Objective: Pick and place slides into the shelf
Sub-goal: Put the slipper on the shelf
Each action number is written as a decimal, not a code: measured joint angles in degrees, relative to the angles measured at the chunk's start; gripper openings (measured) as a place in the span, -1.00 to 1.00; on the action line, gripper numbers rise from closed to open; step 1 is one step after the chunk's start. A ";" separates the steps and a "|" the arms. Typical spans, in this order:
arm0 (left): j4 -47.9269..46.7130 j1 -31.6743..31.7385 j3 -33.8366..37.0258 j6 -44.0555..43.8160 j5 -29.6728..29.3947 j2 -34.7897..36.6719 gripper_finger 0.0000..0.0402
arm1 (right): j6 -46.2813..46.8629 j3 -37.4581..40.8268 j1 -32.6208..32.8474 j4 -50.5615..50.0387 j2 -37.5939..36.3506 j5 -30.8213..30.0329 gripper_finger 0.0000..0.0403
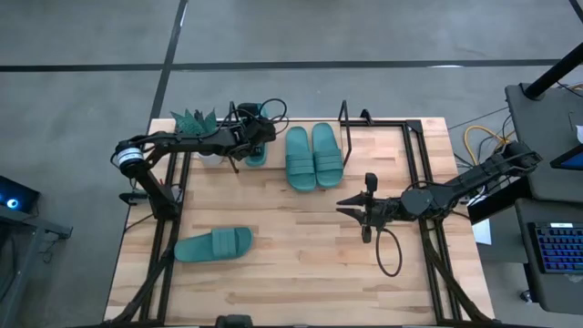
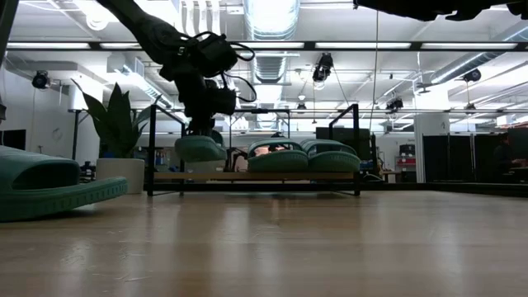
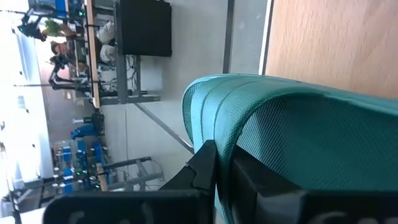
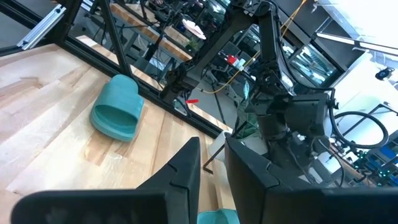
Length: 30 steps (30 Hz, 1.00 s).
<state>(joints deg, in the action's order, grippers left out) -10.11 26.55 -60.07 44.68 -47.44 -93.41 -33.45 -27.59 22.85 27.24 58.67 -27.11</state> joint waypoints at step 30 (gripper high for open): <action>0.63 2.68 2.38 5.61 1.32 -0.11 -1.00 | 0.22 0.00 0.00 -0.01 0.00 0.01 -0.69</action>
<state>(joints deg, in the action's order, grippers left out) -9.48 29.22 -57.69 50.29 -46.12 -93.51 -33.23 -27.59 22.85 27.23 58.67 -27.10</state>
